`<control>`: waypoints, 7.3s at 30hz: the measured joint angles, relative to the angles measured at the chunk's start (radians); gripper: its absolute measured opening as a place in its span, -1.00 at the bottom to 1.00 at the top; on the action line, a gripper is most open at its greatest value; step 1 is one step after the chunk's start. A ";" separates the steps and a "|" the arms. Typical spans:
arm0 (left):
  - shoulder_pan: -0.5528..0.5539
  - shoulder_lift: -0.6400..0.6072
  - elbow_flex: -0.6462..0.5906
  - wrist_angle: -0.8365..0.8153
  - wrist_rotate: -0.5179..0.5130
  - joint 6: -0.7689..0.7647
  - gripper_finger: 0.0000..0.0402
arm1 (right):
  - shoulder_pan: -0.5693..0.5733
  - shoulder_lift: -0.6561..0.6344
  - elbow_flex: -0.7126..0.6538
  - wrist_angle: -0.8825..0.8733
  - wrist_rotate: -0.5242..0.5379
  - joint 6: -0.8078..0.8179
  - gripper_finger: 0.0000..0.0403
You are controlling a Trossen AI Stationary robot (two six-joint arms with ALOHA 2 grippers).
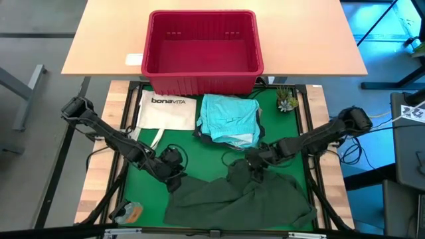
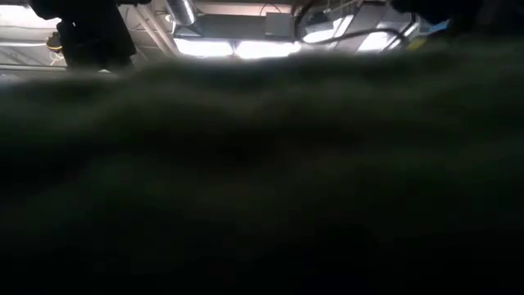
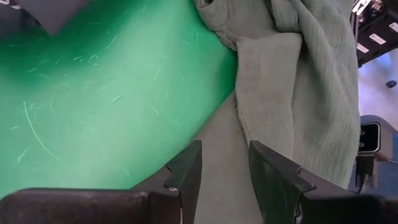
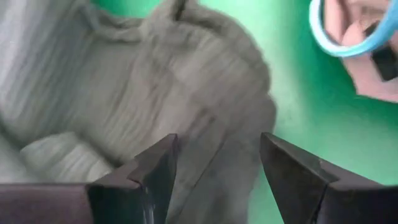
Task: Fold Laundry from Bin
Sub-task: Fold the green polo shirt from the red laundry bin
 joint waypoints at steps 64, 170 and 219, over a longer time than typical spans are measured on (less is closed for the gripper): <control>-0.058 0.159 0.000 0.105 -0.007 -0.027 -0.37 | -0.101 -0.381 0.000 -0.246 0.205 0.000 -0.98; 0.265 -0.293 -0.273 0.126 0.020 0.352 -1.00 | -0.101 -0.381 0.158 -0.574 0.390 -0.267 -0.96; -0.212 0.173 -0.272 0.708 0.111 0.187 -1.00 | 0.593 -0.090 0.157 -0.501 0.174 0.056 -0.96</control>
